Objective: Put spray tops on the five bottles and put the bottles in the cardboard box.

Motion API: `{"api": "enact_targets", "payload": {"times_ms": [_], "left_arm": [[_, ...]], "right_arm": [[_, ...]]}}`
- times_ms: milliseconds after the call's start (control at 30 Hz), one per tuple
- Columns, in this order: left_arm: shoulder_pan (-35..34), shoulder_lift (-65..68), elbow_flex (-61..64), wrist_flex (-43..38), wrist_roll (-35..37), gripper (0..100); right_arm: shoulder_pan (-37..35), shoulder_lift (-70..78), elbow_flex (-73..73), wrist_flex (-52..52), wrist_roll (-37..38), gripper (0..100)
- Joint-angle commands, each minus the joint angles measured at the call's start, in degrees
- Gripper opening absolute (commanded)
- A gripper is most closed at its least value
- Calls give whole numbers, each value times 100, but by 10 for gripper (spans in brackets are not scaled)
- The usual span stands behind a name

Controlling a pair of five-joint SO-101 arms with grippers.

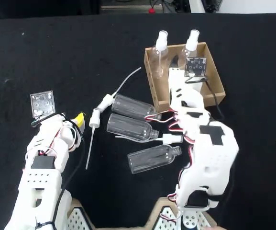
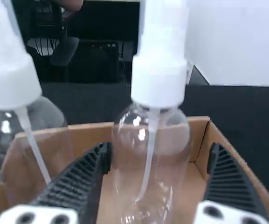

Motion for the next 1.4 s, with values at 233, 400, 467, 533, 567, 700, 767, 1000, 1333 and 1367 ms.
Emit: {"api": "enact_targets", "payload": {"times_ms": [233, 400, 467, 533, 567, 700, 767, 1000, 1333, 1367], "left_arm": [[-40, -35, -48, -88, 0, 209], [-22, -35, -48, -88, -9, 209], [-13, -35, -48, -97, -9, 209], [-13, -35, -48, -114, -9, 209], [-13, -35, -48, -114, -9, 209], [-13, -35, -48, -114, -9, 209], [-13, -35, -48, -114, -9, 209], [-13, -35, -48, -114, -9, 209], [-13, -35, -48, -114, 0, 209], [-13, -35, -48, -105, 0, 209]], "right_arm": [[-26, -936, 180, -70, 9, 286], [-9, -1007, 391, -70, 9, 286], [-9, -1218, 673, -70, 9, 286], [-18, -1552, 980, -70, 9, 286], [-18, -1736, 1156, -70, 0, 286], [35, -2545, 1877, -70, -9, 286], [132, -2967, 2255, 88, -18, 286], [993, -4585, 1798, 3736, -18, 286], [1670, -4163, -2114, 9116, 325, 286], [1662, -3899, -2369, 9319, 484, 286]]}}
